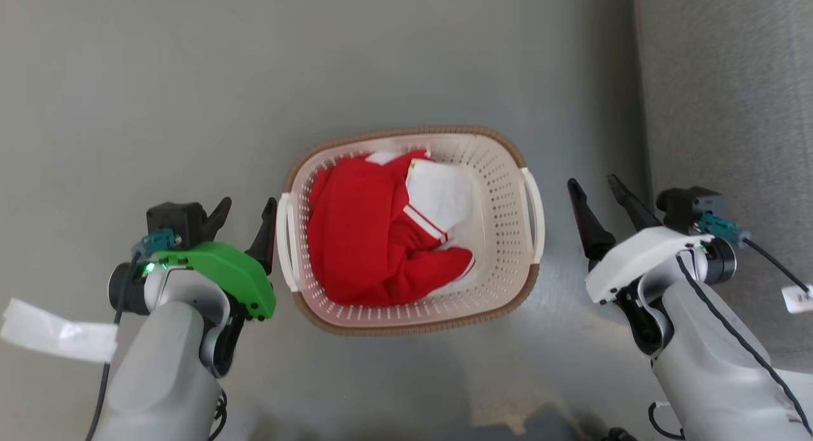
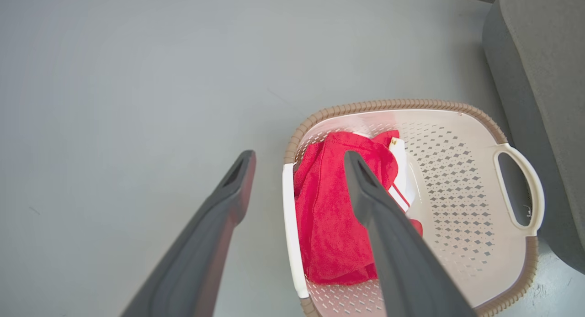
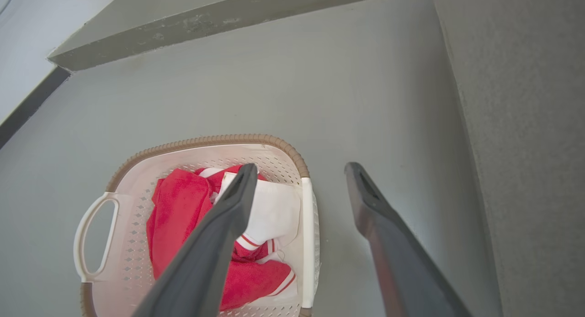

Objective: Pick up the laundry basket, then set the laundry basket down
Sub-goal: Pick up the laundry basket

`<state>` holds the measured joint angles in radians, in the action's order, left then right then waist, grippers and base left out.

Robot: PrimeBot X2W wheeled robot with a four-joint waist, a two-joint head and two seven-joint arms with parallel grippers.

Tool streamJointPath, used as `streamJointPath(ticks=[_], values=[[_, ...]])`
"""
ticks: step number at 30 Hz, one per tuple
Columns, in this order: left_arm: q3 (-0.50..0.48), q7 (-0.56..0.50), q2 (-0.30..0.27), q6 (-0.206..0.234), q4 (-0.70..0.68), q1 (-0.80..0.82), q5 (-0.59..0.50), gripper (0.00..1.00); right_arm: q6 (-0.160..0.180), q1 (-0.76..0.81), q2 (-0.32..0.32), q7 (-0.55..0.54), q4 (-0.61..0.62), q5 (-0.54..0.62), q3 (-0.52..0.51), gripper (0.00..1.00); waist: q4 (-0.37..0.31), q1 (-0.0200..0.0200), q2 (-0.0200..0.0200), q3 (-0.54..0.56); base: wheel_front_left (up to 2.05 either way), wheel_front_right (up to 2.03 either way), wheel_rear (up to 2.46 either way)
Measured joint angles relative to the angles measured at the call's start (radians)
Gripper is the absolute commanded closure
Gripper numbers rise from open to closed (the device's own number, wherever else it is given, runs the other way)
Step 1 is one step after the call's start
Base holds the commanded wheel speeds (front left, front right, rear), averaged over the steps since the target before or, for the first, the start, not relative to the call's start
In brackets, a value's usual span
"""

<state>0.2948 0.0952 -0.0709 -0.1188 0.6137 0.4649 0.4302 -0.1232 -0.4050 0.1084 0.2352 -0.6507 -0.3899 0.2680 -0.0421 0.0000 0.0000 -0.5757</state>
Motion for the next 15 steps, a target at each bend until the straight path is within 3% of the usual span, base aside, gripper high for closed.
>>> streamJointPath(ticks=[15], values=[[0.030, -0.069, 0.021, -0.005, 0.165, 0.160, 0.053, 0.00, -0.001, -0.161, -0.014, -0.036, -0.158, -0.051, 0.045, 0.00, 0.004, 0.0001, 0.0000, -0.173, 0.00, 0.00, 0.00]])
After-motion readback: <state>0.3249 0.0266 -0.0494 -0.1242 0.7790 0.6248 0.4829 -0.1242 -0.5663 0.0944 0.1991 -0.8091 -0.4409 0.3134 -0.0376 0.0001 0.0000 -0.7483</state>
